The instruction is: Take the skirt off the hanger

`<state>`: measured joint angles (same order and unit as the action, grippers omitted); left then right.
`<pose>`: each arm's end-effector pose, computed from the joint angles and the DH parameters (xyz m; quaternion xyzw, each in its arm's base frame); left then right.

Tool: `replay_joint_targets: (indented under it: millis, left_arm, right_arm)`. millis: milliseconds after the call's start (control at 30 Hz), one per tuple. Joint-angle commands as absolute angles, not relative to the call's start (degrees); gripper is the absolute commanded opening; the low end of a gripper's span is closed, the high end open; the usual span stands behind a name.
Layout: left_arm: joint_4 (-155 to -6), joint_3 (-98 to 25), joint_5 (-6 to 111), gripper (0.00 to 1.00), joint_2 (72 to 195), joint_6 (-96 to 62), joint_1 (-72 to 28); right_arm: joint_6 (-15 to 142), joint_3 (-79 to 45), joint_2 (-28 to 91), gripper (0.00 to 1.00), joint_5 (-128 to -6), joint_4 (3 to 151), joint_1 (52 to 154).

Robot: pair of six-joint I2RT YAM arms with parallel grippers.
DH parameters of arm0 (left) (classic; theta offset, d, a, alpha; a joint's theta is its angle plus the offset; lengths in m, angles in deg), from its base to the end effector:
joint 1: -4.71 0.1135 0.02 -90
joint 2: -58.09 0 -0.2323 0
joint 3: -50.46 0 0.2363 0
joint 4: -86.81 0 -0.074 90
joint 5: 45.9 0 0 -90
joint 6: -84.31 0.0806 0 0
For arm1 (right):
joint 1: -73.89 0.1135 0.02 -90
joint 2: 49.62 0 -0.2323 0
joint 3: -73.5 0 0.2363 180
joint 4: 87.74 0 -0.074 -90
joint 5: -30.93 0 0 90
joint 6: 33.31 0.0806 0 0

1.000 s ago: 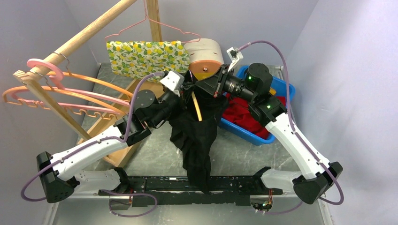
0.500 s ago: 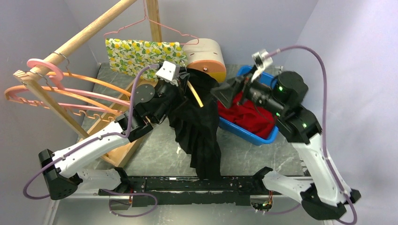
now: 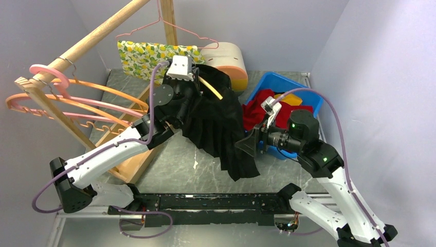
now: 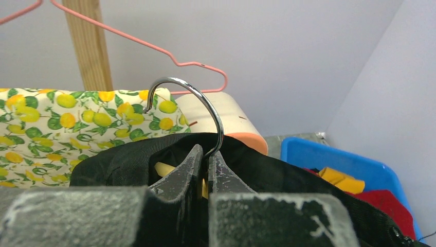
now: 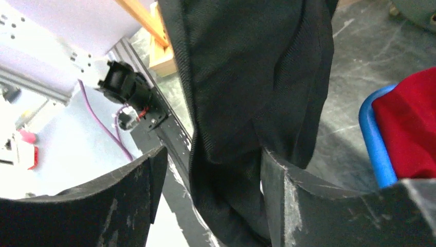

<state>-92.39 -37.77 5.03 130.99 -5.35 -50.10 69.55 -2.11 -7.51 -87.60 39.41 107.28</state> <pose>0.2212 -0.2255 0.4323 0.0326 0.6337 -0.1591 0.7564 0.1302 0.1319 0.3517 -0.2811 0.7527 0.4050 0.4364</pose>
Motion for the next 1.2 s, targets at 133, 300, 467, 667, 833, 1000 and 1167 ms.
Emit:
replay_joint_targets:
  millis: [133,300,467,667,833,1000,1167]
  left_arm:
    - [-99.83,-42.02,-1.45,0.07,129.64,-7.67,-49.98]
    - [-103.32,-41.08,-4.02,0.07,128.85,-7.06,-49.94]
    - [-108.47,-38.91,-6.18,0.07,127.24,-5.14,-49.91]
    - [-120.79,-33.80,-11.26,0.07,123.31,-3.11,-49.88]
    - [-127.12,-31.20,-13.62,0.07,121.02,-4.93,-49.62]
    - [-122.18,-30.93,-12.79,0.07,118.27,-14.81,-49.21]
    - [-114.18,-31.99,-7.63,0.07,116.31,-23.11,-49.00]
  right_arm:
    - [70.17,-1.92,-6.00,0.51,-79.63,43.04,107.38]
    - [70.98,0.59,-9.07,0.24,-73.19,44.99,107.37]
    - [71.47,-1.59,-11.72,0.00,-58.70,42.33,107.38]
    - [72.30,-0.02,-22.72,0.00,-42.64,43.69,107.38]
    - [72.15,7.23,-33.19,0.00,-37.22,52.08,107.38]
    - [72.60,11.86,-37.44,0.00,-35.44,57.72,107.46]
    - [72.47,11.18,-30.95,0.00,-41.08,58.91,107.46]
